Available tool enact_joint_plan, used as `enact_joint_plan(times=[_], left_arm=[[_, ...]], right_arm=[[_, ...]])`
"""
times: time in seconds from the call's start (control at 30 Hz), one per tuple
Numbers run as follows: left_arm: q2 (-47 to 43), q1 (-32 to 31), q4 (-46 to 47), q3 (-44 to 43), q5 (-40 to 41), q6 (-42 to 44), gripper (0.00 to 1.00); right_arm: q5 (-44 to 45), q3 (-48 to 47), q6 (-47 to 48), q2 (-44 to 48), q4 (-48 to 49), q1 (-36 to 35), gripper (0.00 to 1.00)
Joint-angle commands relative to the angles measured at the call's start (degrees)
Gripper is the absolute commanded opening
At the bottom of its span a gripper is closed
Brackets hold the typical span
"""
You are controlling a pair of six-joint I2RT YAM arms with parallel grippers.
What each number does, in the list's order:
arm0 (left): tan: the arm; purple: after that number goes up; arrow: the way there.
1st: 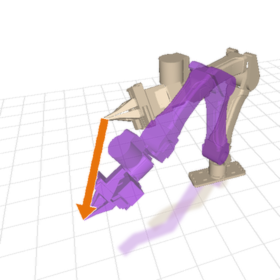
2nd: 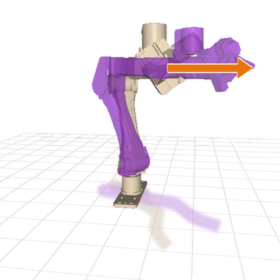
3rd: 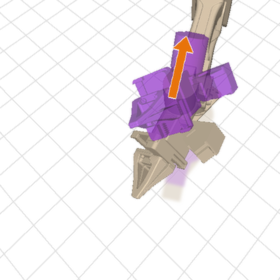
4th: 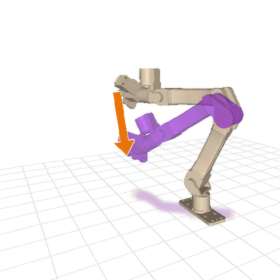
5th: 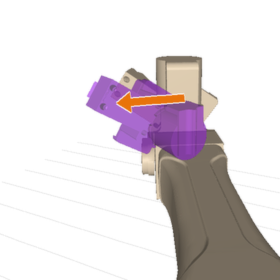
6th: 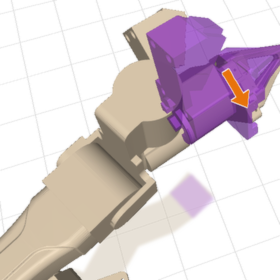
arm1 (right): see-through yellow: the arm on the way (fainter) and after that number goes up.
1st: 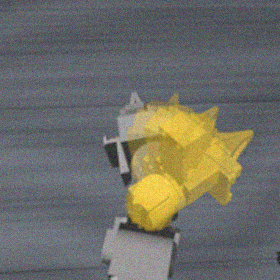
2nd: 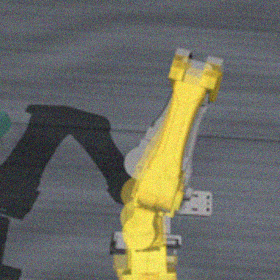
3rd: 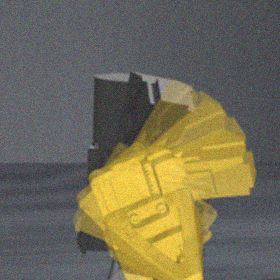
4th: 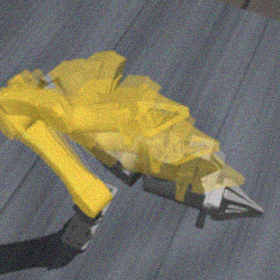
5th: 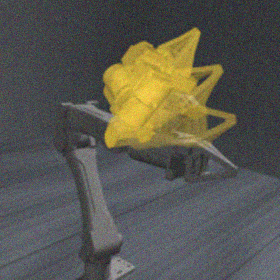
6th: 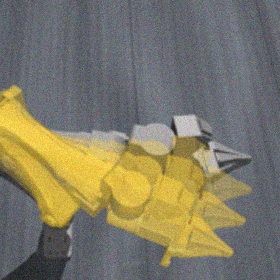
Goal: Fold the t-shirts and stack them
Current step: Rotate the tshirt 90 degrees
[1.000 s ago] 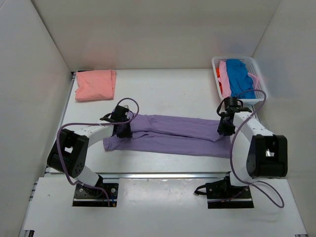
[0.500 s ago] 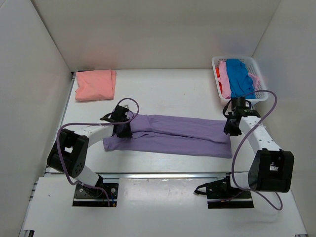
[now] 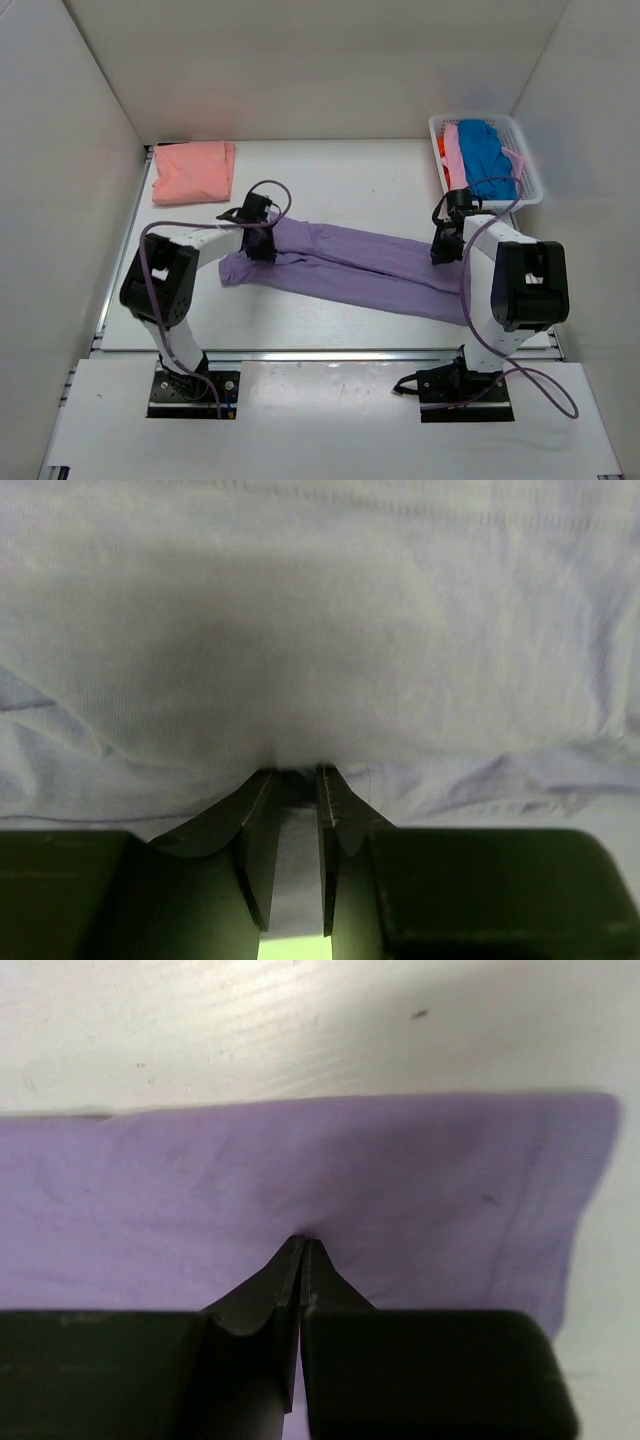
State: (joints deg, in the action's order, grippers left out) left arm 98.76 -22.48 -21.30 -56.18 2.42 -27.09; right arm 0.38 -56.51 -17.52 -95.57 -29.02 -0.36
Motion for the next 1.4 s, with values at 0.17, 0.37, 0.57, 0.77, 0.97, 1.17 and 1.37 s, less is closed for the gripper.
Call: enact_joint_plan(times=[0.17,0.37,0.57,0.77,0.97,1.17,1.37], left_arm=[[22.84,2.00,-6.47,-31.57,-0.21,0.02,0.31],[43.13,-0.72,-17.27,-65.29,-2.15,-0.24,0.30],[63.64,0.24,-30.38,-102.43,-6.45,-3.13,0.27],[54.44,2.96,-15.64,-82.63,-6.99,-4.90,0.25],[61.80,5.43,-17.11,-95.58,-8.65,-8.50,0.22],[59.44,6.57,-9.55,-88.66,-9.89,-9.03,0.21],[60.85,8.41,-6.67,-92.27,-11.72,-10.43,0.22]], right_arm=[[-0.12,9.29,-14.46,4.15,0.26,-6.66,0.00],[-7.95,22.66,-37.73,9.26,17.47,-20.88,0.00],[-6.01,28.01,-52.50,10.31,31.69,-31.98,0.00],[4.87,35.05,-62.88,15.23,36.65,-41.11,0.00],[7.08,39.11,-67.30,21.21,37.54,-46.13,0.00],[6.12,39.11,-57.39,20.95,44.82,-46.48,0.00],[9.91,36.65,-44.90,25.52,46.15,-48.68,0.00]])
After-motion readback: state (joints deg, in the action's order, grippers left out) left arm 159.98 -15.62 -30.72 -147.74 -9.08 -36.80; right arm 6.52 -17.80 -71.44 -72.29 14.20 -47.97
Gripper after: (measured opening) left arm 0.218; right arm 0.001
